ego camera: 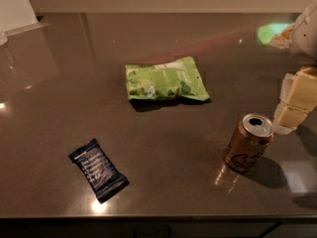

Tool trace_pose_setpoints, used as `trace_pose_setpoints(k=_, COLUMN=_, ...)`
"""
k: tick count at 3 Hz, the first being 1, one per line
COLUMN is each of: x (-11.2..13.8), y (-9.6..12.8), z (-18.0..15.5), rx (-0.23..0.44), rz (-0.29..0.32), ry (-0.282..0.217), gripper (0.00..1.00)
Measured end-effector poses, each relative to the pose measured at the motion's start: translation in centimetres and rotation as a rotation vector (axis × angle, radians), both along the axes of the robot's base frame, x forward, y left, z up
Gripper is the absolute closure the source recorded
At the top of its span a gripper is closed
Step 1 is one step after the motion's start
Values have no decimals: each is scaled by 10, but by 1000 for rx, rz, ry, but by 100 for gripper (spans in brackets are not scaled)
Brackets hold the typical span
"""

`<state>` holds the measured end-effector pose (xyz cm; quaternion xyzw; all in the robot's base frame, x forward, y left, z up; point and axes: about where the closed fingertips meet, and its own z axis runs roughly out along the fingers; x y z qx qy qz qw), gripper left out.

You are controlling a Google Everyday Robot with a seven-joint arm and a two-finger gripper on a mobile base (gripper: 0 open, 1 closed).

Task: Move rxbar blueberry near green rice chip bag

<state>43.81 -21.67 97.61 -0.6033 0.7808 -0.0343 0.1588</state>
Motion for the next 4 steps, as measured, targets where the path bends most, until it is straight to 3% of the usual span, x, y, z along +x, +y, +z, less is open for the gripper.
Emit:
trace_pose_setpoints(k=2, x=0, y=12, z=-2, rx=27, rz=23, ry=-2, gripper=0)
trace_pose_setpoints(k=4, x=-3, y=82, z=-25, rx=162, rz=157, ry=40, gripper=0)
